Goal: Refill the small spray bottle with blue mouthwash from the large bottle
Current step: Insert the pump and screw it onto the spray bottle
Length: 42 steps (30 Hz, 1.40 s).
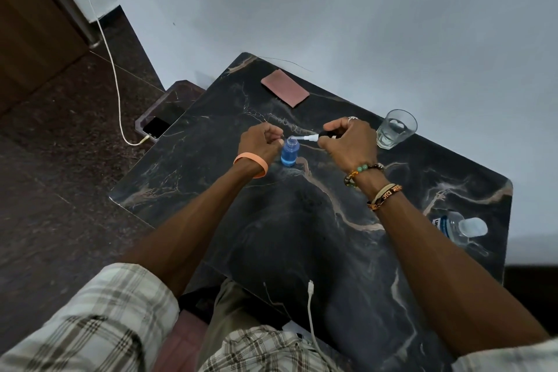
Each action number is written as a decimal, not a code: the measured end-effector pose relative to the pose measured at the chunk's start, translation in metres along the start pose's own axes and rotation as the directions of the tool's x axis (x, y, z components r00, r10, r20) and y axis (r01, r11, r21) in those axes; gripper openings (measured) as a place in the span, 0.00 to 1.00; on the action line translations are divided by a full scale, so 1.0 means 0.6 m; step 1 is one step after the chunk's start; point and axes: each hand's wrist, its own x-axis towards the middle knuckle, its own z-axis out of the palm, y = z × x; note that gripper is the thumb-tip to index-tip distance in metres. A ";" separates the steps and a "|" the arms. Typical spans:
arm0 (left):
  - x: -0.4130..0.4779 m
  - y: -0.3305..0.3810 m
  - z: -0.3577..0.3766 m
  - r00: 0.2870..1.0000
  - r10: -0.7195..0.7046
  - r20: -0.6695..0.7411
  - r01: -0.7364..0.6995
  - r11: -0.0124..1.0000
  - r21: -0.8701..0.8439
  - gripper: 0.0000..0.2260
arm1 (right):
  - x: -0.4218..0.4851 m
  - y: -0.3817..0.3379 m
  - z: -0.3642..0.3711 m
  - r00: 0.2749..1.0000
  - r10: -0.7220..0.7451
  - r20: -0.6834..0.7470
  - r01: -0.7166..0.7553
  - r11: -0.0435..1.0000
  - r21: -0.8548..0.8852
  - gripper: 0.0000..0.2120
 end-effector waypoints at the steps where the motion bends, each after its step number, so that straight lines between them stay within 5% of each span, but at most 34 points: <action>1: 0.002 -0.001 -0.001 1.000 -0.006 0.004 0.006 1.000 0.001 0.09 | 0.002 -0.002 0.001 1.000 0.000 0.000 0.000 1.000 -0.010 0.11; 20: 0.030 -0.018 0.019 0.989 -0.016 0.144 0.007 0.998 0.065 0.12 | 0.065 -0.055 0.045 0.980 -0.079 0.183 0.136 0.936 -0.325 0.12; 30: 0.050 -0.027 0.037 0.974 -0.012 0.226 -0.014 0.993 0.114 0.25 | 0.085 -0.066 0.085 0.954 -0.109 0.278 0.214 0.900 -0.380 0.14; 42: 0.051 -0.045 0.050 0.979 0.031 0.201 -0.053 0.993 0.102 0.20 | 0.091 -0.037 0.119 0.940 -0.097 0.327 0.221 0.905 -0.365 0.18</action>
